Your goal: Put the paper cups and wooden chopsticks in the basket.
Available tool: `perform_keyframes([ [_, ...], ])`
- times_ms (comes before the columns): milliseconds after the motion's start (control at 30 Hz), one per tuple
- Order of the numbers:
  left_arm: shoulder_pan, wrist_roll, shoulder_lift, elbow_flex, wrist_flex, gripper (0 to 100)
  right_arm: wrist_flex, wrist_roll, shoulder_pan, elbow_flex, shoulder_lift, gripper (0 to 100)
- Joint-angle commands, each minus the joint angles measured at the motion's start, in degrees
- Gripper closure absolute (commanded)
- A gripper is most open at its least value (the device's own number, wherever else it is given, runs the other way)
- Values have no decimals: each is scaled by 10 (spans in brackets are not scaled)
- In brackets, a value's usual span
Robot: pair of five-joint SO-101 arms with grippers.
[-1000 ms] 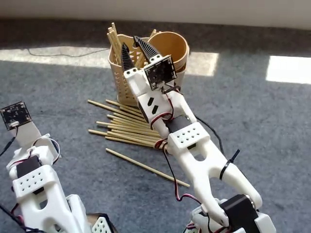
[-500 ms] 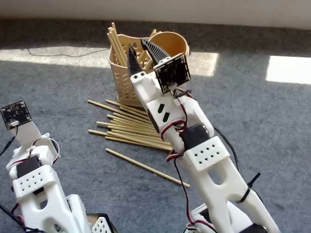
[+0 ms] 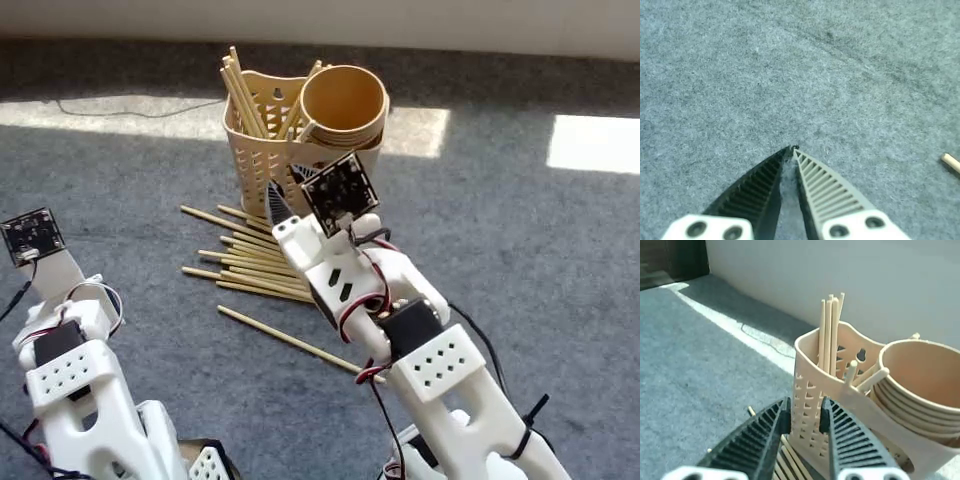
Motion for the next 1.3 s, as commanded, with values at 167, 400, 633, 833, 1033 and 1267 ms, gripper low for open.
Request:
perform_keyframes([
  [167, -4, -6, -7, -3, -10, 995, 131, -6, -12, 29, -58, 890],
  [400, -6, -6, -7, -4, -11, 995, 195, -2, -124, 32, 4, 890],
  [633, -6, -6, -7, -4, -11, 995, 192, 1, -167, 26, 160, 890],
  [833, -6, -6, -7, -4, -11, 995, 194, 41, -182, -13, 261, 890],
  [1033, -6, -6, -7, -4, -11, 995, 195, 43, -179, -49, 326, 890],
  [1267, -6, -6, -7, -4, -11, 995, 195, 43, -171, -79, 401, 890],
])
